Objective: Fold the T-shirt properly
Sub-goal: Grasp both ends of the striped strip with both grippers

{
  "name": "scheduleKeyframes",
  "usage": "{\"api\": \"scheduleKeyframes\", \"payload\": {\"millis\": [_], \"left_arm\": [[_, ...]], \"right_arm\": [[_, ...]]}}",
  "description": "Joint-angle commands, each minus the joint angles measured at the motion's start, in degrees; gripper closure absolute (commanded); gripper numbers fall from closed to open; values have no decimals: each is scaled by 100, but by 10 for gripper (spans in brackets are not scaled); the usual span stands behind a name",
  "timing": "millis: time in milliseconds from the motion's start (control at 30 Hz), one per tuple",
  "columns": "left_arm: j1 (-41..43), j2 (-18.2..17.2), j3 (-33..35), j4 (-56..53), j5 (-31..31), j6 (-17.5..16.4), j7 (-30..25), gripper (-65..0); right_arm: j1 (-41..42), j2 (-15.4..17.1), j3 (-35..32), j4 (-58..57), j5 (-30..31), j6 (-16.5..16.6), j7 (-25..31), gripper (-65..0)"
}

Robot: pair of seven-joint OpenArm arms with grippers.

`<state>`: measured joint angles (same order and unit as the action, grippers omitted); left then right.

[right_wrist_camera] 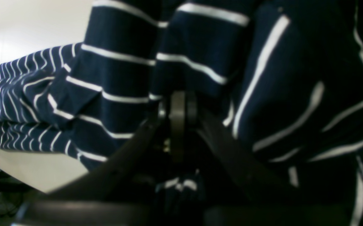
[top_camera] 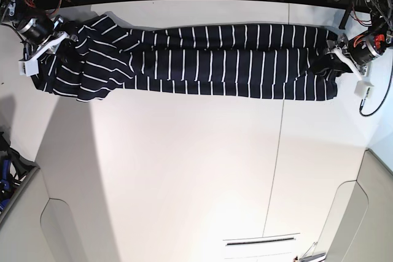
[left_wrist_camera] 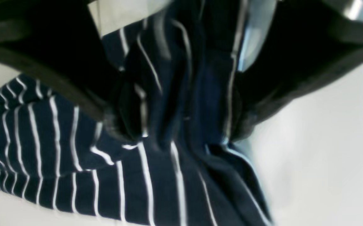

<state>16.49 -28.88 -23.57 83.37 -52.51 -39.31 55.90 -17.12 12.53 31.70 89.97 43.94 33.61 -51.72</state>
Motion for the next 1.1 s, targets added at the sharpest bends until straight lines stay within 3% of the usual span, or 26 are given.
{"api": "scheduleKeyframes", "payload": {"millis": [0,67,133,267,400,433,500,567,733,1067], "left_arm": [[2,-79,39,55,46,-69,131,-244],[2,-79,83,55,46,-69,129,-93],[0,-83,83,55,48,-69,83,0],[-39,-85,72,57,46,-69,85,0],[-138,-101,70,122,42,-69,81,0],[-162,-101,48,170,42,-69,72,0],[-214,-101,-17,304,46,-69,70,0],[-240,-101,-140,479,46,-69,70,0],[-328,-136,-529,883,302,-33,72,0],[-409,-717,-656,1147,562,164,92,0]], "right_arm": [[28,79,31,81,133,28,46,0],[28,81,31,81,136,28,26,0],[28,79,31,81,151,28,0,0],[31,81,31,83,275,26,-125,0],[46,83,33,98,824,33,-380,0],[46,81,33,120,988,66,-442,-44],[46,81,55,201,1281,149,-673,-191],[42,79,70,411,1416,210,-870,-247],[42,79,129,1156,1412,216,-874,-246],[44,76,243,1930,1303,197,-804,-246]]}}
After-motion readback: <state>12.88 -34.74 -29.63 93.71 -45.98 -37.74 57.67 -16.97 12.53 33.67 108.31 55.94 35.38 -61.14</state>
